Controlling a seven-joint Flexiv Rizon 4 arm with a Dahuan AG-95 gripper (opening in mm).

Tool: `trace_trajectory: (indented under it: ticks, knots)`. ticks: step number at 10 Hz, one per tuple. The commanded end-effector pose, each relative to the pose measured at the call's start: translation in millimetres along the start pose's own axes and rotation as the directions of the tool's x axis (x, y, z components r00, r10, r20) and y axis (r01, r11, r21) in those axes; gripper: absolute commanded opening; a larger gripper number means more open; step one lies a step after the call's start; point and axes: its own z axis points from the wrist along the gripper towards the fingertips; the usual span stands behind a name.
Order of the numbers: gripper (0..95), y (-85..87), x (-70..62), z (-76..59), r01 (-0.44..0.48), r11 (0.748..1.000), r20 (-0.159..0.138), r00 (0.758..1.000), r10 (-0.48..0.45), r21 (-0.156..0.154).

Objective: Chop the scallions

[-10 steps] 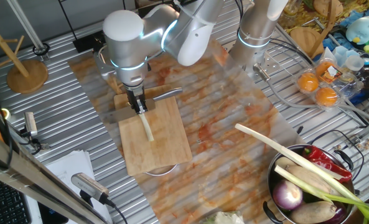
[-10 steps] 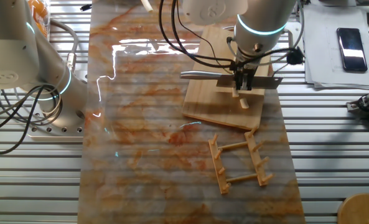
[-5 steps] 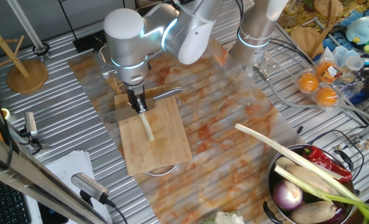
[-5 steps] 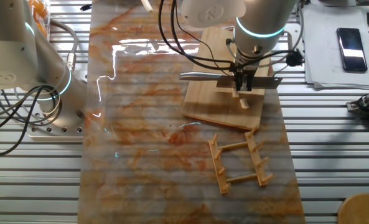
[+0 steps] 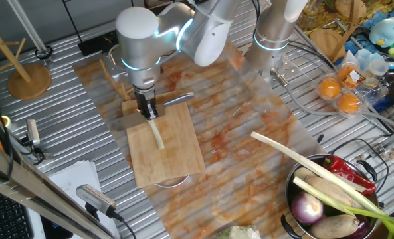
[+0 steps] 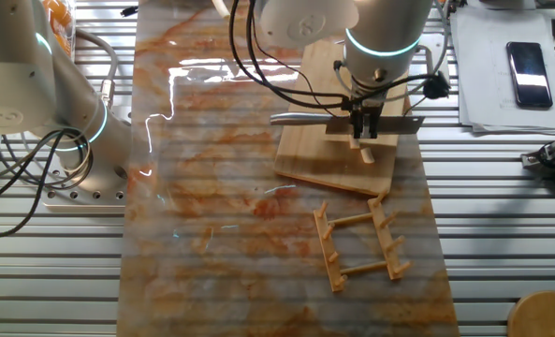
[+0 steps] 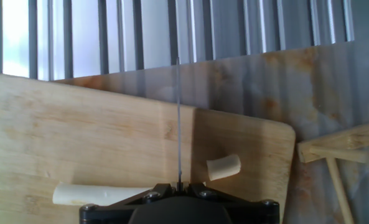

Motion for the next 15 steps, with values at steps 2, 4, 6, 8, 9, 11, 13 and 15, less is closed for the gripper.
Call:
trace_trajectory:
  ticks: [2,4,6,8,9,11,13,15]
  knots:
    - [0.0,0.2,-8.5,33.2,0.008,0.999,0.004,1.0,-0.008,0.041]
    - [0.0,0.4,-9.4,34.1,0.009,0.999,0.006,1.0,-0.009,0.04]
    - [0.0,0.8,-9.6,33.8,0.01,0.999,0.01,1.0,-0.011,0.037]
    - [0.0,0.6,-4.4,27.1,0.009,1.0,-0.006,1.0,-0.009,0.03]
    - [0.0,0.2,-0.6,21.2,0.015,1.0,-0.019,1.0,-0.015,0.025]
    - [0.0,-2.1,3.6,11.3,0.012,1.0,-0.04,0.999,-0.011,0.012]
    - [0.0,-6.8,6.2,13.3,0.015,1.0,-0.048,0.999,-0.015,0.011]
    - [0.0,-11.9,8.8,14.8,0.019,1.0,-0.035,0.999,-0.02,-0.018]
